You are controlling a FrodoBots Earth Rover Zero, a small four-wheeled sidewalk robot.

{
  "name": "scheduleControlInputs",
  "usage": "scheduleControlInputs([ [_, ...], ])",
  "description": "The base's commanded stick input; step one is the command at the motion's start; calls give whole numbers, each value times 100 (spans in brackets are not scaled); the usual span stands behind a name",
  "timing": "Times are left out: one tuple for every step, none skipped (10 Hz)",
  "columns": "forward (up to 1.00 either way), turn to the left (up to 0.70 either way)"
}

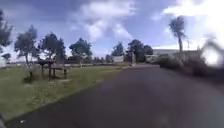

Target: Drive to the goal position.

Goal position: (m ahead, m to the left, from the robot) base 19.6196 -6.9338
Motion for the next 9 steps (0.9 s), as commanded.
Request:
scheduleControlInputs([
  [83, -35],
  [0, -100],
  [0, -100],
  [0, -100],
  [0, -100],
  [0, -100],
  [0, -100],
  [0, -100],
  [0, -100],
])
